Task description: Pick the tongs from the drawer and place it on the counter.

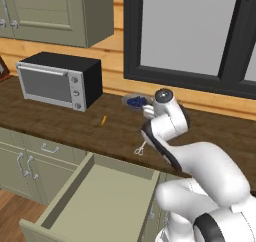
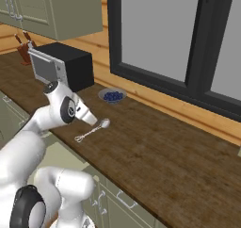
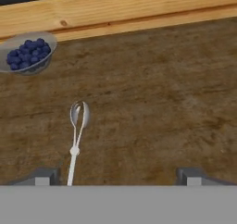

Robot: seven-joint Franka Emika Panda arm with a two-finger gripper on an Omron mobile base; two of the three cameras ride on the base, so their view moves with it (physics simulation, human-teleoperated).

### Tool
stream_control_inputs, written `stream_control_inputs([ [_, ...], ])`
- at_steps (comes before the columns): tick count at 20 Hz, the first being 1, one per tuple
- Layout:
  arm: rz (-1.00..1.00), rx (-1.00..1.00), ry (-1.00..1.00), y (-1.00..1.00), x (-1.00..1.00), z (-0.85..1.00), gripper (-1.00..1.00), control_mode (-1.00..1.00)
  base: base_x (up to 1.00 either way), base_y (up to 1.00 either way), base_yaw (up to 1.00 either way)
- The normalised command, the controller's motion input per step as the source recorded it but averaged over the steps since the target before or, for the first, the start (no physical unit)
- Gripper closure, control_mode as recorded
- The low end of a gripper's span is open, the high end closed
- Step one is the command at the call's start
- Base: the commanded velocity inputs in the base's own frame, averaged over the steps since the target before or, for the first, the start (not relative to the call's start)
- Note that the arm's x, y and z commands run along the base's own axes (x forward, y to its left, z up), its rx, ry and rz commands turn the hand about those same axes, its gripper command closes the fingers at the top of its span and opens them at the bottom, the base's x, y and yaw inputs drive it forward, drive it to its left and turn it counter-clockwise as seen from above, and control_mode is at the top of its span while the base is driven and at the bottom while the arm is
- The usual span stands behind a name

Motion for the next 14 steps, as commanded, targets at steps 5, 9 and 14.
stream_control_inputs([
  [5, 0.12, 0.00, -0.14, 0.00, -0.54, 0.10, -1.00, -1.00, 0.00, 0.00, 0.00],
  [9, 0.00, 0.00, -0.05, -0.01, -0.10, 0.00, -1.00, -1.00, 0.00, 0.00, 0.00],
  [14, 0.00, 0.02, 0.00, -0.12, 0.00, 0.00, -1.00, -1.00, 0.00, 0.00, 0.00],
])
